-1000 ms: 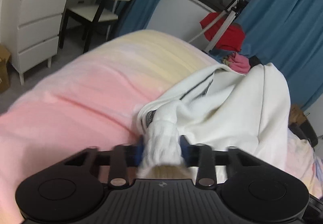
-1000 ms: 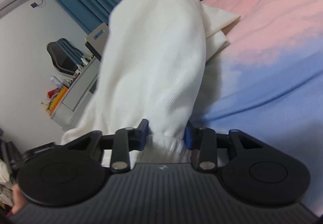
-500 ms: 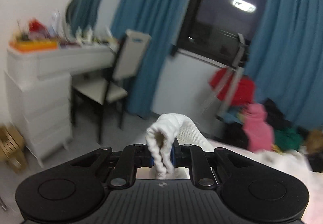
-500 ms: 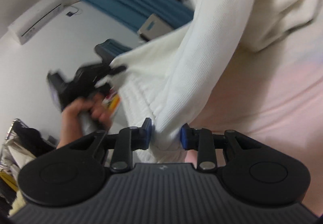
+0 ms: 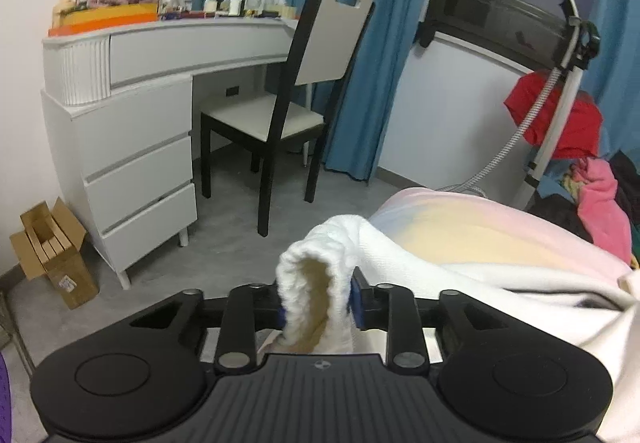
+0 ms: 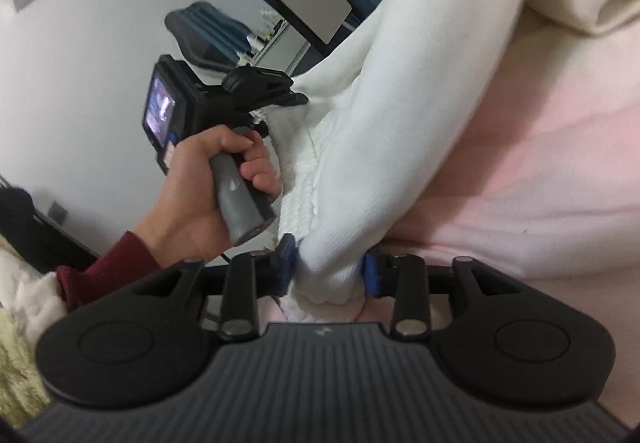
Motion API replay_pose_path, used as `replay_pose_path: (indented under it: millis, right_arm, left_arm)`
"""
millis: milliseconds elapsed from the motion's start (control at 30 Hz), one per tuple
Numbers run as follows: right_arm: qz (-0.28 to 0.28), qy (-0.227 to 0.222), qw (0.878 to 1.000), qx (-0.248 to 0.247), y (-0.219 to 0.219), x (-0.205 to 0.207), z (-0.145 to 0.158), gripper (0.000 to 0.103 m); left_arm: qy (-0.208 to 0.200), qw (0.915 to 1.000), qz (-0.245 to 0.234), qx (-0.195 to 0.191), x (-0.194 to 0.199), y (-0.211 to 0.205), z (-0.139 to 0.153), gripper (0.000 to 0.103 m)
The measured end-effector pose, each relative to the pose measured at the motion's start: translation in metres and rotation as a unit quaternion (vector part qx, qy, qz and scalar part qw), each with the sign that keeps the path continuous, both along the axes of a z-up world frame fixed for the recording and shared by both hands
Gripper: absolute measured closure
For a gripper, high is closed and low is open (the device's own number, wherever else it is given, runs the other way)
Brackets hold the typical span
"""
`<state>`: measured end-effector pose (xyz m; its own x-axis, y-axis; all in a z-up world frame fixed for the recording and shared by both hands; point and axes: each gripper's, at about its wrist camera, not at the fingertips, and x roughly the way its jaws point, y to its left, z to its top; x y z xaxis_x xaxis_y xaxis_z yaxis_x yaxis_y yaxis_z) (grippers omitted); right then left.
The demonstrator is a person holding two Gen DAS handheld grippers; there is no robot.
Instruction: Fold clothes
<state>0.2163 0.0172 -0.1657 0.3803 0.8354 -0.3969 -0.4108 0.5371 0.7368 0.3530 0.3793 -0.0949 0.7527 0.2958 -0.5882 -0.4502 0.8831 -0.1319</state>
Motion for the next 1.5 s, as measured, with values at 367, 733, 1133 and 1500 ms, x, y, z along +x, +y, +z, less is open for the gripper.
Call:
replay_pose_path:
  millis: [367, 733, 1133, 1500]
  right_arm:
    - [-0.026, -0.164, 0.981, -0.102, -0.071, -0.051, 0.079, 0.028]
    - [-0.129, -0.281, 0.934, -0.177, -0.192, -0.096, 0.136, 0.029]
    - [-0.213, -0.288, 0.916, -0.182, -0.274, -0.118, 0.108, 0.029]
    - [-0.270, -0.287, 0.900, -0.185, -0.295, -0.104, 0.109, 0.030]
  left_arm:
    - [-0.054, 0.9970, -0.038, 0.040, -0.112, -0.073, 0.079, 0.028]
    - [-0.114, 0.9821, -0.148, 0.019, -0.267, -0.238, 0.101, 0.027]
    - [-0.129, 0.9735, -0.185, 0.035, -0.320, -0.308, 0.043, 0.019]
    - [-0.018, 0.9663, -0.213, 0.144, -0.175, -0.335, 0.009, 0.019]
